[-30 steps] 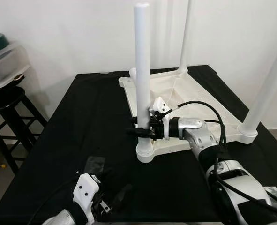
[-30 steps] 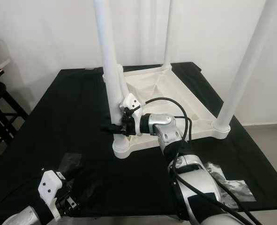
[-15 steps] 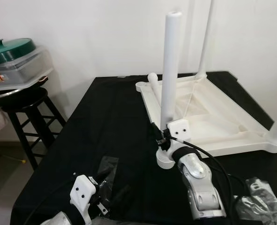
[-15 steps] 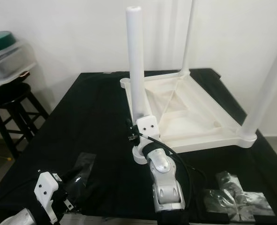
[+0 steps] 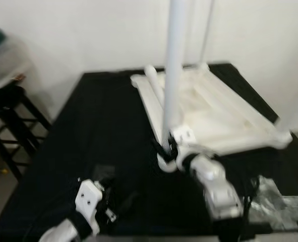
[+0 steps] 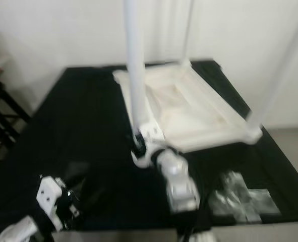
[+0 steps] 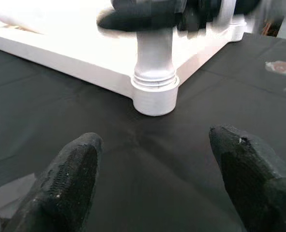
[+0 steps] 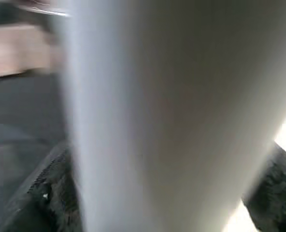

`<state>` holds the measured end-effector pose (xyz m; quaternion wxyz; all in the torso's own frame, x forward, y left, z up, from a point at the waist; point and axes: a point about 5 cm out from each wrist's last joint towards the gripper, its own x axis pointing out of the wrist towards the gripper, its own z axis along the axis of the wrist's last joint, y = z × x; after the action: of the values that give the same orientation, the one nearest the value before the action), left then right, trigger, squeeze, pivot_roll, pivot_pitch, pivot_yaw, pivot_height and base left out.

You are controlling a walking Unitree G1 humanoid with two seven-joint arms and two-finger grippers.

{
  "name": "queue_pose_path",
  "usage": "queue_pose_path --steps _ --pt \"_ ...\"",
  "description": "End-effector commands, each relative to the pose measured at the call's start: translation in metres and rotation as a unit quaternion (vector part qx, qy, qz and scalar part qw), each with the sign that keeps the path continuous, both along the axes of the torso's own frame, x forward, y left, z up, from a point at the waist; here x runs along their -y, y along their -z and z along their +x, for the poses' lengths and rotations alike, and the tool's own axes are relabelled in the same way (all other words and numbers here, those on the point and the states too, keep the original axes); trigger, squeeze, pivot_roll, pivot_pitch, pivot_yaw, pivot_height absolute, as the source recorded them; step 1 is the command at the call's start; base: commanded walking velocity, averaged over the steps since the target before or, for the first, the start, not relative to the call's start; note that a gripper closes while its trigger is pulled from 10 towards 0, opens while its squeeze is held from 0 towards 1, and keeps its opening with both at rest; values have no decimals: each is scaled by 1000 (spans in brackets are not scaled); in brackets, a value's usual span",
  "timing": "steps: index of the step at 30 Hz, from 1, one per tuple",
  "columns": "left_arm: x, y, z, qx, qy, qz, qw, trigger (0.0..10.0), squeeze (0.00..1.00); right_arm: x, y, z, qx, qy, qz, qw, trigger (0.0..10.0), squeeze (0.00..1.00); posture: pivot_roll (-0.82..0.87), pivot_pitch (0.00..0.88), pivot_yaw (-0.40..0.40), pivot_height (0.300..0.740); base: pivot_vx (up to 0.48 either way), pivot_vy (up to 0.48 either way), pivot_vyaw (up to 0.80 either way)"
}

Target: Building children table

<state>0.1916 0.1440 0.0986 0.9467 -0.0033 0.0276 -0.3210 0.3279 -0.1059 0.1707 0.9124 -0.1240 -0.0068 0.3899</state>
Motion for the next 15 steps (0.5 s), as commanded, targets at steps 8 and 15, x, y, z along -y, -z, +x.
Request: queue_pose_path --steps 8,15 --pt "-1 4 0 -9 -5 4 1000 10000 0 -12 -2 11 -48 -196 -40 979 10000 0 -66 34 46 740 0 0 0" --pt "-2 5 -1 -11 -4 6 1000 10000 0 -17 -8 30 -86 -223 -7 971 0 0 -54 28 51 740 0 0 0"
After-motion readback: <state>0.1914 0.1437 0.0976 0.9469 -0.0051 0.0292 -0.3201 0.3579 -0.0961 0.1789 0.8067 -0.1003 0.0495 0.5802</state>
